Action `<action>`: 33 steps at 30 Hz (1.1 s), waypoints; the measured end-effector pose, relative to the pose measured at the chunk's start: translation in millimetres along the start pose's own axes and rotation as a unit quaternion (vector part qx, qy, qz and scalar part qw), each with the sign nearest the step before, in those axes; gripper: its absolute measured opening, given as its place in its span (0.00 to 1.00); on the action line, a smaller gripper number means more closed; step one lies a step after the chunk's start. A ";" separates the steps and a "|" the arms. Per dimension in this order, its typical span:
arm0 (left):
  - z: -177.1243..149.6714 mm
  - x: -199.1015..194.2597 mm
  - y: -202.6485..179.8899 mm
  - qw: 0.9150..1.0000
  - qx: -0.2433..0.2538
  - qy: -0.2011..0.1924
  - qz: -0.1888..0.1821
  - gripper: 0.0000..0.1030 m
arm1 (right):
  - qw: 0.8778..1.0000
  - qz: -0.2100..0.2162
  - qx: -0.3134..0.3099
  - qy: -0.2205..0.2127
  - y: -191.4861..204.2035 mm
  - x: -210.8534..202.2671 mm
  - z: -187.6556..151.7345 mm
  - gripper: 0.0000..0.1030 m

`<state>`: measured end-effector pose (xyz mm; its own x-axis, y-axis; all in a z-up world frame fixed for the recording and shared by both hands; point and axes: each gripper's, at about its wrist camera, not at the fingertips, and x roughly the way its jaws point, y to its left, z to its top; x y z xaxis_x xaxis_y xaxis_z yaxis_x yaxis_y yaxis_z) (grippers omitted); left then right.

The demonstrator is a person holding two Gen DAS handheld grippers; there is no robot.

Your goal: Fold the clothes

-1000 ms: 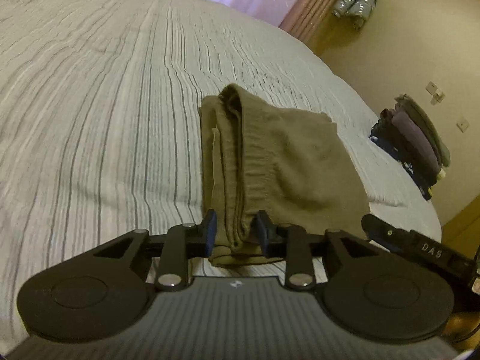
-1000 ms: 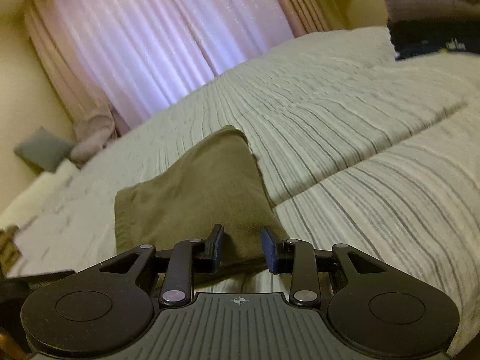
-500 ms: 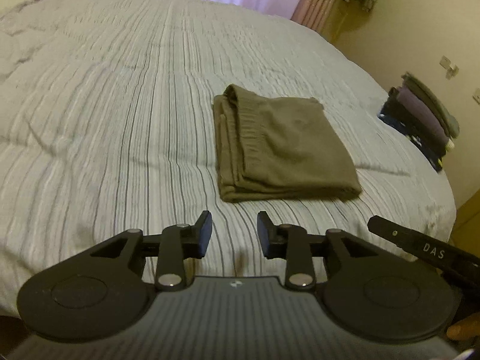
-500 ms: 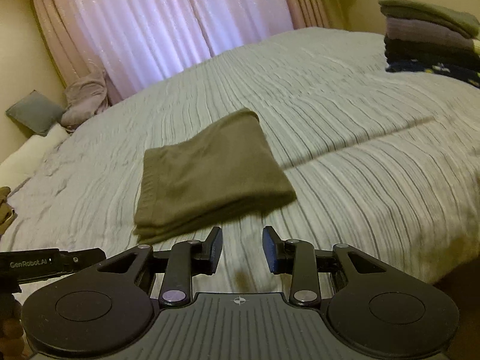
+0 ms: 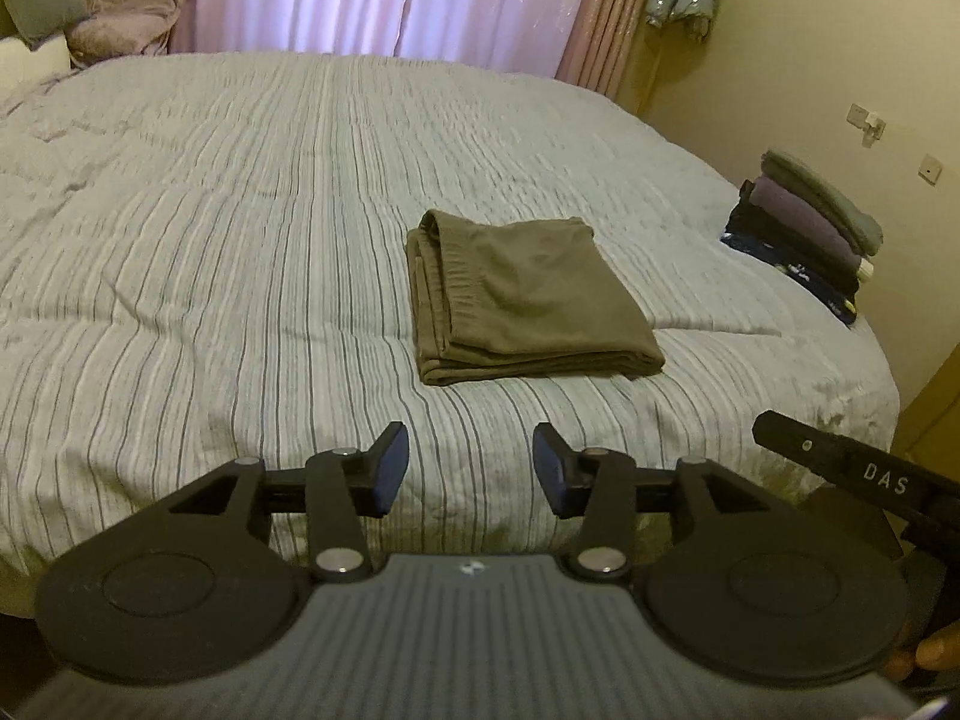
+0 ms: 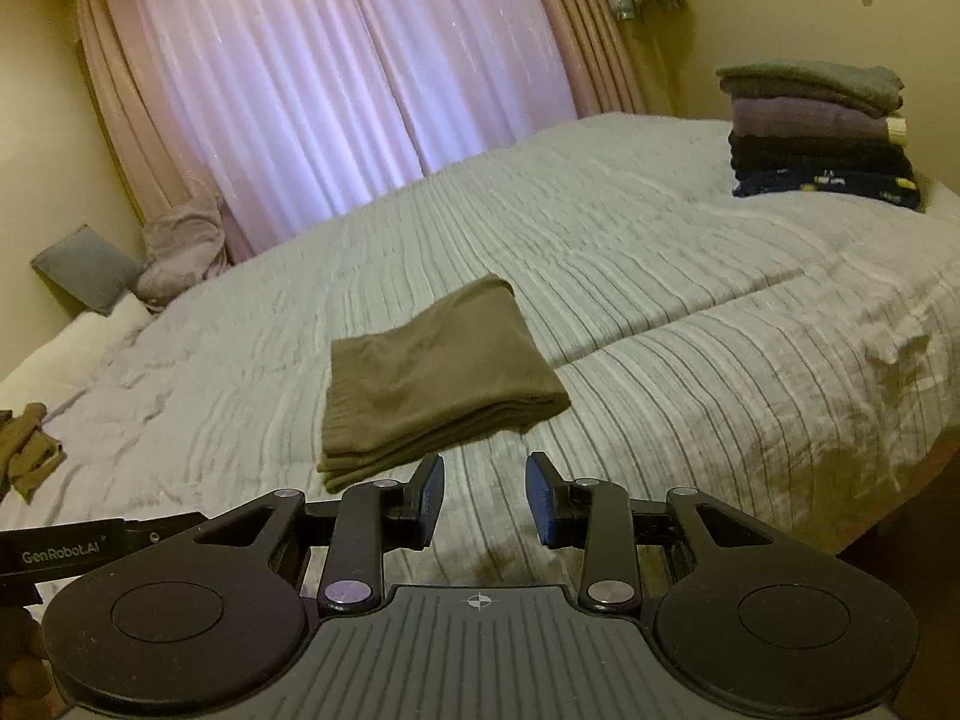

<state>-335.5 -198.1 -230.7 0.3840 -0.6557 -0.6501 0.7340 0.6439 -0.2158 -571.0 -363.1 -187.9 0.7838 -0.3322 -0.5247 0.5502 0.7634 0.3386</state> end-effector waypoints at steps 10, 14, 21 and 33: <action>-2.7 7.7 3.5 1.000 -0.002 0.006 -0.009 0.41 | 1.000 -0.002 0.011 -0.007 -5.6 -0.8 -5.1 0.69; -1.1 20.6 15.6 0.999 -0.019 0.005 -0.038 0.40 | 1.000 0.002 0.024 0.004 -12.5 12.2 -6.2 0.69; 5.3 67.4 58.7 0.995 -0.063 0.012 -0.072 0.25 | 0.998 0.015 0.065 0.019 -25.6 56.8 -12.5 0.69; 123.6 206.2 123.7 0.975 -0.102 0.068 -0.183 0.23 | 0.972 0.035 0.219 0.080 -37.8 142.2 11.7 0.59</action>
<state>-96.3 -302.4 -301.4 0.0290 -0.8071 -0.5897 0.6756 0.4507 -0.5835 -476.9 -445.7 -266.2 0.7879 -0.1705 -0.5917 0.5946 0.4607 0.6590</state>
